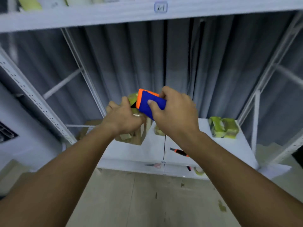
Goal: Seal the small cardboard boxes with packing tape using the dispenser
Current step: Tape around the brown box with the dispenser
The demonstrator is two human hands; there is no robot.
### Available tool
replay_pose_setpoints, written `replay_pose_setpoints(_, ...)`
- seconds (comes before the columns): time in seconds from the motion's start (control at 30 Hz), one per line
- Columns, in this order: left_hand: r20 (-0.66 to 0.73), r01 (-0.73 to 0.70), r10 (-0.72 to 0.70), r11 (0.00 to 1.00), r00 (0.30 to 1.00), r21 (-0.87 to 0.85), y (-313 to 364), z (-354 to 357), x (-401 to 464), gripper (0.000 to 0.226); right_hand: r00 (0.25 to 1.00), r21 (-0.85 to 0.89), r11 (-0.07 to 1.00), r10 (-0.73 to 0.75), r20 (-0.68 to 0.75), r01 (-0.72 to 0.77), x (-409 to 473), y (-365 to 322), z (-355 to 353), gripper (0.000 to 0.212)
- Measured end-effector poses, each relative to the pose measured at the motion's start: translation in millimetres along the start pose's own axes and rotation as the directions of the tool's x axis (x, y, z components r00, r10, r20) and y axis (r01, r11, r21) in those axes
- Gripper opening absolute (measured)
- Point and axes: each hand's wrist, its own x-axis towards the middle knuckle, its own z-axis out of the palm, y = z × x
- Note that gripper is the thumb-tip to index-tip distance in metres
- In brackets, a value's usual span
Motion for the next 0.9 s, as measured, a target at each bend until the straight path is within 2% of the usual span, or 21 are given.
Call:
replay_pose_setpoints(0.17,0.032,-0.040,0.041,0.999,0.999,-0.024,71.2,-51.0,-36.1,0.055,0.990,-0.045,0.999,0.001,-0.138,-0.008,10.3,-10.5,-101.9,0.025)
replay_pose_setpoints(0.33,0.071,-0.136,0.136,0.991,0.988,-0.003,131.4,-86.2,-56.7,0.072,0.982,-0.103,0.994,0.019,-0.188,-0.039,25.6,-10.7,-184.4,0.026)
replay_pose_setpoints(0.47,0.167,-0.216,0.214,0.976,0.963,-0.009,178.4,-120.6,-53.6,0.060,0.968,-0.124,0.990,0.031,-0.250,-0.063,39.0,-16.4,-235.1,0.028)
replay_pose_setpoints(0.57,0.201,-0.276,0.279,0.960,0.939,-0.043,214.9,-148.4,-44.5,0.064,0.939,-0.106,0.990,0.051,-0.339,-0.092,52.3,-24.7,-265.1,0.028)
replay_pose_setpoints(0.63,0.190,-0.315,0.327,0.945,0.926,-0.092,238.9,-165.9,-38.5,0.068,0.914,-0.113,0.989,0.038,-0.404,-0.091,65.8,-32.5,-284.0,0.028)
replay_pose_setpoints(0.73,0.132,-0.425,0.452,0.885,0.882,-0.191,274.0,-188.8,-26.1,0.041,0.864,-0.121,0.989,0.013,-0.504,-0.085,88.9,-44.4,-311.0,0.027)
replay_pose_setpoints(0.77,0.102,-0.461,0.491,0.859,0.865,-0.223,286.1,-196.1,-20.3,0.038,0.843,-0.114,0.990,0.009,-0.538,-0.084,97.0,-46.9,-318.9,0.026)
replay_pose_setpoints(0.9,-0.001,-0.507,0.524,0.825,0.852,-0.251,333.6,-212.6,3.1,0.068,0.766,-0.097,0.990,0.017,-0.643,-0.104,128.0,-45.3,-344.2,0.026)
